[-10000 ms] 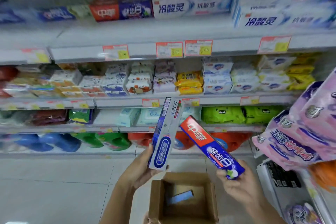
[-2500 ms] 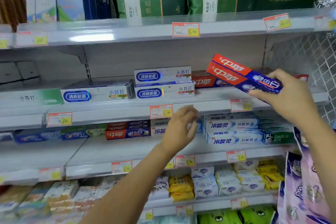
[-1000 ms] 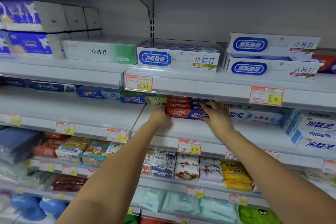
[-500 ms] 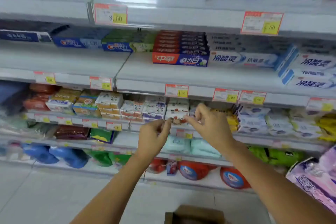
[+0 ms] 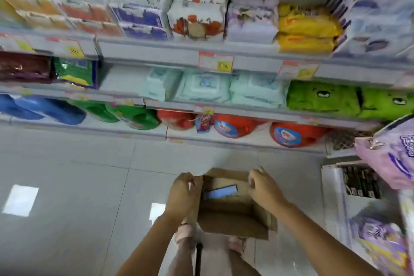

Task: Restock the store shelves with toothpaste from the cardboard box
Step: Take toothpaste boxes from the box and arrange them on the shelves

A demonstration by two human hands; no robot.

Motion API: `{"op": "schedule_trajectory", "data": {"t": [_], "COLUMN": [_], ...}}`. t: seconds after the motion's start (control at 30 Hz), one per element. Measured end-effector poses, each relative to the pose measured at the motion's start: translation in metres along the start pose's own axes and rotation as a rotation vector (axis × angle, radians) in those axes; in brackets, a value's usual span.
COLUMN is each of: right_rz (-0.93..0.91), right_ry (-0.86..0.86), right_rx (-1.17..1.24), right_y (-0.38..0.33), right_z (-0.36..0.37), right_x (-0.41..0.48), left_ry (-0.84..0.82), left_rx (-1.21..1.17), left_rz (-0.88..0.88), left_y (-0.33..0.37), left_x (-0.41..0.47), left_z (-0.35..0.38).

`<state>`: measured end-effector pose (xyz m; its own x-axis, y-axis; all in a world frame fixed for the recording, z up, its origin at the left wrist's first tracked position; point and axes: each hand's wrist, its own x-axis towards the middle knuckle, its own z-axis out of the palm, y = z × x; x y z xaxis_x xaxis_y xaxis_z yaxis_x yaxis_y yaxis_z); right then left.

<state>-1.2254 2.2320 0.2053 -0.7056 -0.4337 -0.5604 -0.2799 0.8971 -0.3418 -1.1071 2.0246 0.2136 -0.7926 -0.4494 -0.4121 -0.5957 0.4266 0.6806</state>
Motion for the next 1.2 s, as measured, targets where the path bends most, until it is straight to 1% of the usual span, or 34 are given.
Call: {"op": "schedule_trajectory", "data": {"t": [0.07, 0.13, 0.2, 0.27, 0.3, 0.37, 0.43, 0.53, 0.6, 0.7, 0.77, 0.83, 0.87, 0.93, 1.0, 1.07, 1.1, 1.2], "right_rz": [0.061, 0.112, 0.165, 0.224, 0.251, 0.262, 0.232, 0.152, 0.114, 0.063, 0.07, 0.122, 0.129, 0.156, 0.195, 0.247, 0.241, 0.213], "right_ry": [-0.036, -0.075, -0.129, -0.17, -0.203, -0.235, -0.263, -0.235, -0.259, -0.373, -0.343, -0.316, -0.317, -0.301, -0.34, -0.39, -0.395, -0.378], "right_rx": [0.002, 0.0, -0.01, -0.028, -0.05, -0.144, -0.162, -0.126, -0.116, -0.177, -0.17, -0.255, -0.338, -0.394, -0.313, -0.101, -0.009, 0.17], "right_y": [0.03, 0.054, 0.076, 0.098, 0.106, 0.119, 0.126, 0.135, 0.148, 0.165, 0.171, 0.178, 0.179, 0.18, 0.177, 0.171, 0.167, 0.152], "right_z": [0.049, 0.095, 0.14, 0.184, 0.203, 0.238, 0.272, 0.328, 0.365, 0.409, 0.427, 0.438, 0.439, 0.436, 0.429, 0.416, 0.408, 0.381], "right_x": [0.02, 0.039, 0.057, 0.08, 0.091, 0.118, 0.148, 0.197, 0.223, 0.242, 0.244, 0.246, 0.247, 0.245, 0.24, 0.235, 0.233, 0.228], "left_ry": [-0.044, -0.14, -0.206, -0.247, -0.236, -0.145, -0.101, -0.148, -0.155, -0.181, -0.203, -0.229, -0.243, -0.259, -0.237, -0.169, -0.125, 0.001], "left_rx": [0.043, 0.113, 0.191, 0.178, 0.146, 0.099, 0.151, 0.157, 0.099, -0.026, -0.088, -0.127, -0.139, -0.158, -0.199, -0.238, -0.26, -0.286], "left_rz": [-0.093, -0.191, -0.242, -0.223, -0.2, -0.119, -0.046, -0.013, 0.015, 0.037, 0.057, 0.064, 0.049, -0.032, -0.12, -0.159, -0.174, -0.216], "left_y": [-0.032, -0.067, -0.104, -0.133, -0.147, -0.176, -0.21, -0.248, -0.261, -0.27, -0.276, -0.278, -0.277, -0.269, -0.259, -0.25, -0.248, -0.242], "left_x": [0.01, 0.023, 0.035, 0.047, 0.053, 0.072, 0.093, 0.113, 0.121, 0.127, 0.127, 0.128, 0.128, 0.129, 0.131, 0.135, 0.139, 0.15], "left_z": [0.035, 0.071, 0.102, 0.126, 0.136, 0.151, 0.168, 0.195, 0.21, 0.226, 0.231, 0.23, 0.23, 0.23, 0.232, 0.232, 0.23, 0.217]}}
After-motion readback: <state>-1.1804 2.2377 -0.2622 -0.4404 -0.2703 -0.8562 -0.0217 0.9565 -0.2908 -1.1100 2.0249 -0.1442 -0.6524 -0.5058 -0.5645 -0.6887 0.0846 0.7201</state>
